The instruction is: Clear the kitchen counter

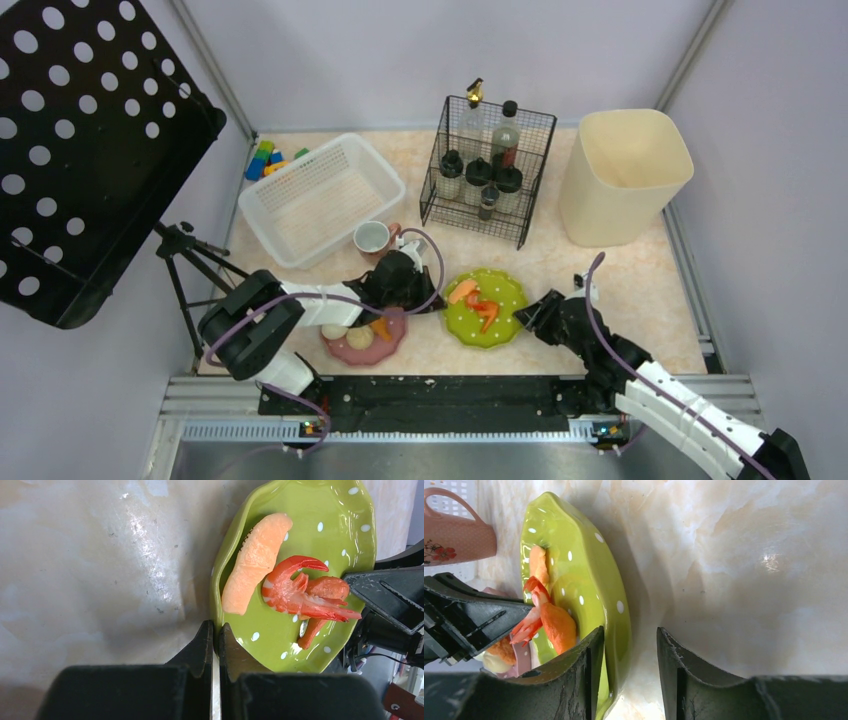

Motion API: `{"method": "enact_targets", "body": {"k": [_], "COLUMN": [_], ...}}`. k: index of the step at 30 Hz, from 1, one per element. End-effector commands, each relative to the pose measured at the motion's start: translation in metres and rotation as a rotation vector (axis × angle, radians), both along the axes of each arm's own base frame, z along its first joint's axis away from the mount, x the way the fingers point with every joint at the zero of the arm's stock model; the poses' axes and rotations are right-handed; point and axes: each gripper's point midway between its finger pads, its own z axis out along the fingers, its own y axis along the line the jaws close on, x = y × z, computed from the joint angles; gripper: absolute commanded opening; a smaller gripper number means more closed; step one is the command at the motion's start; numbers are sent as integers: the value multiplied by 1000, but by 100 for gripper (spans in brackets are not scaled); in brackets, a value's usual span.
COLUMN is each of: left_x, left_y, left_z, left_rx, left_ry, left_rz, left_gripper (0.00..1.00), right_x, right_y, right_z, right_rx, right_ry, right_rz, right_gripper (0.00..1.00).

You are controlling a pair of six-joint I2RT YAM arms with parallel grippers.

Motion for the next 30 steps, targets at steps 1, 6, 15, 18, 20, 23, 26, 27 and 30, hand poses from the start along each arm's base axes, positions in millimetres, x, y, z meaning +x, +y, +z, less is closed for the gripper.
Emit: {"method": "enact_targets", "body": {"k": [1, 6, 15, 18, 20, 23, 26, 27, 30], "left_x": [-25, -28, -30, -31, -30, -30, -29, -28, -27], "left_y": [40, 41, 43, 44, 43, 42, 40, 40, 38], "left_z": [-56, -62, -63, -63, -63, -62, -58, -58, -53], "left_rx": [190, 191, 186, 184, 183, 179, 172, 172, 172], "left_ry": [119, 129, 125, 125, 125, 122, 118, 117, 111], "left_rz": [38, 36, 39, 37, 37, 33, 30, 28, 23], "left_gripper": [0, 0, 0, 0, 0, 0, 0, 0, 0], "right_x": [4, 7, 15, 11, 11, 12, 13, 14, 16], "right_y": [6, 16, 29, 27, 28, 30, 33, 34, 38], "right_z": [2, 4, 12, 2, 2, 5, 13, 17, 29], "right_rx": [63, 113, 167, 166, 178, 192, 216, 225, 248], "right_ry": [-6, -10, -28, -10, -11, -19, -42, -53, -87], "right_rz": [-14, 1, 10, 8, 7, 13, 22, 27, 41], "right_gripper": [43, 43, 37, 32, 30, 23, 17, 16, 11]}}
